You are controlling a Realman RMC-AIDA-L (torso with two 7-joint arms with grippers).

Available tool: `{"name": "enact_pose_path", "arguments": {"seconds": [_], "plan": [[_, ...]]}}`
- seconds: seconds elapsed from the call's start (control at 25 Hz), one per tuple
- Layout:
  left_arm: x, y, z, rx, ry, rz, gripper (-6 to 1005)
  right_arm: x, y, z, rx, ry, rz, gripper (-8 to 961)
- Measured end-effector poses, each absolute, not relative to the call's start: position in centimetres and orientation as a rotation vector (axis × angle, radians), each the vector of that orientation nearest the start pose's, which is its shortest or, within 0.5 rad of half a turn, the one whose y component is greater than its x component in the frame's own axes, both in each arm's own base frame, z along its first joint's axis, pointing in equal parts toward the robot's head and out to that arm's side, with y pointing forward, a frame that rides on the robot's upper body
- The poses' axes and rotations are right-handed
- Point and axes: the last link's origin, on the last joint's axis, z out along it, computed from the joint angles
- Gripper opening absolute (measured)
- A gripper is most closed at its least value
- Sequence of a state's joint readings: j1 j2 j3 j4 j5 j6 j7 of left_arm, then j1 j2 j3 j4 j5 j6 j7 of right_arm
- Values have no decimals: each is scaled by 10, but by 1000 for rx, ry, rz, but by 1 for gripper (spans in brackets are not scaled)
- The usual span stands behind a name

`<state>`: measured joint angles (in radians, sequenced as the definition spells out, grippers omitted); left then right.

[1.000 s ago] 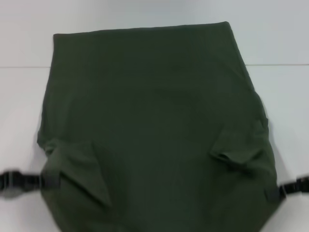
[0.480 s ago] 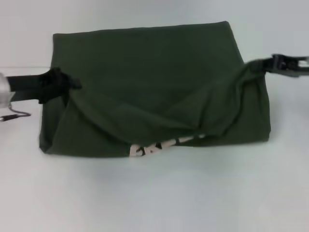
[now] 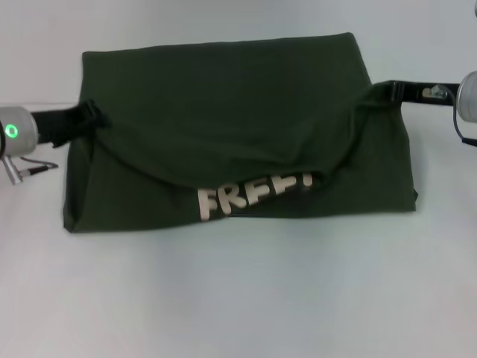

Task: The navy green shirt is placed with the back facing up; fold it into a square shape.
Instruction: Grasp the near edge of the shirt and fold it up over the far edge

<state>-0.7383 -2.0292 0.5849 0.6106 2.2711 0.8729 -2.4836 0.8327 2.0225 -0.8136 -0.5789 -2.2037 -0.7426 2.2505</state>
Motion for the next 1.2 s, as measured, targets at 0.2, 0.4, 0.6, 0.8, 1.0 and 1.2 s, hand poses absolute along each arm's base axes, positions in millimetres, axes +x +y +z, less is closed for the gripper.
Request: {"name": "enact_pose_path", "arguments": {"seconds": [0.2,0.4,0.6,0.8,1.0,1.2], "plan": [[-283,450,58,-1668,-1626,-656,6,229,484,33,-1959,1202,456,66],[-281,456,56,-1637,-1598,-652,6,221,492,34,-1926,1155,460,67],[-276,458,51,-1650,-1587,-643,6,215,495,27,-1928,1112,433,67],[-275,458,51,-1653,-1582,-644,7,212,496,24,-1924,1092,426,66],[-270,462,54,-1661,-1561,-651,7,209,498,26,-1919,1083,434,66],[-265,466,55,-1664,-1536,-650,7,205,501,26,-1914,1069,435,67]]}}
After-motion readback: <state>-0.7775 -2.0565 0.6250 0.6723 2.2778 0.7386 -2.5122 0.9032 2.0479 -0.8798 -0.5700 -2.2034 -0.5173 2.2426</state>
